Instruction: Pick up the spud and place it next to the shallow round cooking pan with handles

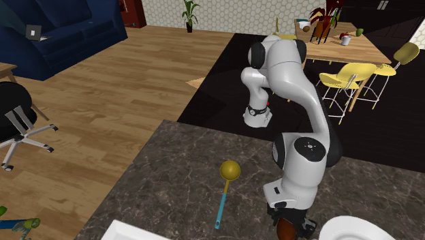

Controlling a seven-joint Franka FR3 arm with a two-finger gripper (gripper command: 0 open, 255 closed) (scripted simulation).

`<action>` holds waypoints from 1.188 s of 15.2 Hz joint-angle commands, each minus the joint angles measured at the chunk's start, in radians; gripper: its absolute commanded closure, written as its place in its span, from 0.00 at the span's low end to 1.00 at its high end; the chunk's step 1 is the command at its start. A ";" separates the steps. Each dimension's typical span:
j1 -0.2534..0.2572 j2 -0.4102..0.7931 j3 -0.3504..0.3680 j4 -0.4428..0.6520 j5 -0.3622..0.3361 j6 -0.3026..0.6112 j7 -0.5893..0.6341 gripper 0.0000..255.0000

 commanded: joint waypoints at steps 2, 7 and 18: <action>0.000 0.000 0.000 0.000 0.000 0.000 0.000 0.00; -0.003 -0.023 0.002 -0.003 0.004 -0.020 -0.002 0.00; -0.011 -0.083 0.008 -0.002 0.014 -0.081 -0.008 0.00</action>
